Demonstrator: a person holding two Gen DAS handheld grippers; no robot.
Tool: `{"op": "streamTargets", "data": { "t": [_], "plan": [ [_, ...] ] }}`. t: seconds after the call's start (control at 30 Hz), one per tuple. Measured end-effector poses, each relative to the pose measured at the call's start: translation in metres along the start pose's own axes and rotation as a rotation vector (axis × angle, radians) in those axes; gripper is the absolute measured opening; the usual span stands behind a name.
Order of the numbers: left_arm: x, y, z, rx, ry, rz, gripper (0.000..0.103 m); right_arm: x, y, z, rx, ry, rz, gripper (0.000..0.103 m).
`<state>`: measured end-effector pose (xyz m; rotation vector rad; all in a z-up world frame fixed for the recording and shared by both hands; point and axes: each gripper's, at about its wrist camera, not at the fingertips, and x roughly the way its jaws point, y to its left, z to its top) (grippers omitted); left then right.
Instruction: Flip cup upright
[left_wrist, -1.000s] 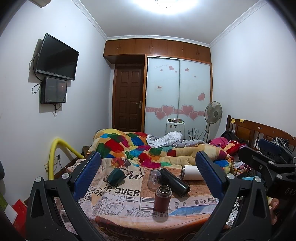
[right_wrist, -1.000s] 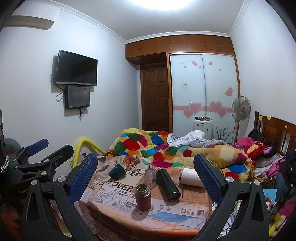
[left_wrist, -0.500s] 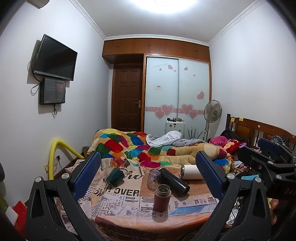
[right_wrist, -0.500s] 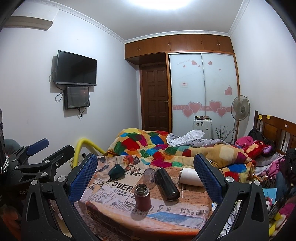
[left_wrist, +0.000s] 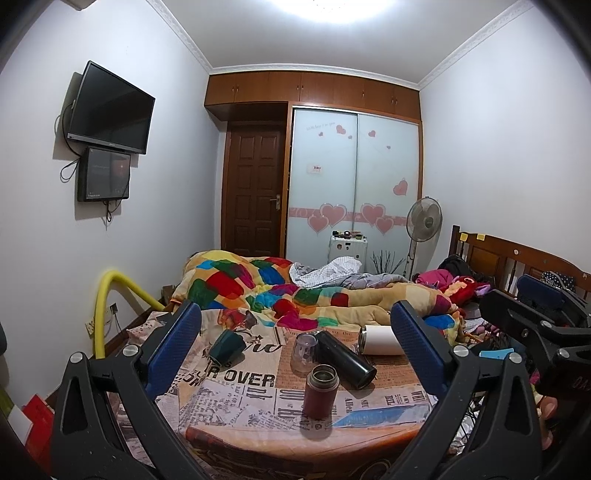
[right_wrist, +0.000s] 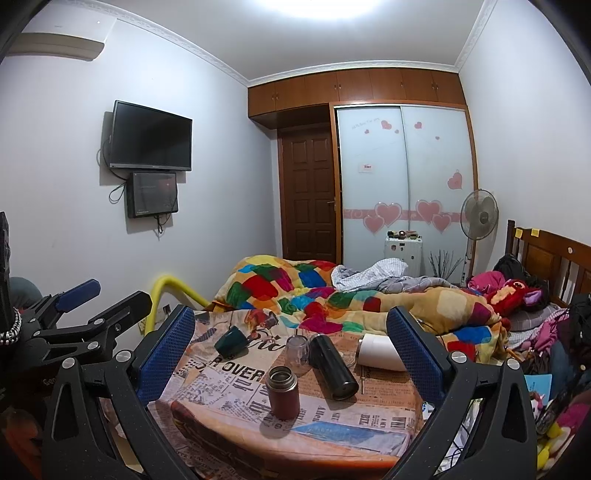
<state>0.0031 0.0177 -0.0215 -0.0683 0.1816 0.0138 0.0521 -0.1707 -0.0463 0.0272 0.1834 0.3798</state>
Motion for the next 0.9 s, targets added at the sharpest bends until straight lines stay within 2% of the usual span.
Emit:
{"op": "streamTargets", "data": {
  "t": [0.9],
  "plan": [
    [-0.0009, -0.0002, -0.0012, 0.012, 0.003, -0.019, 0.103, -0.0014, -0.002, 0.0038, 0.009, -0.009, -0.01, 0.103]
  ]
}}
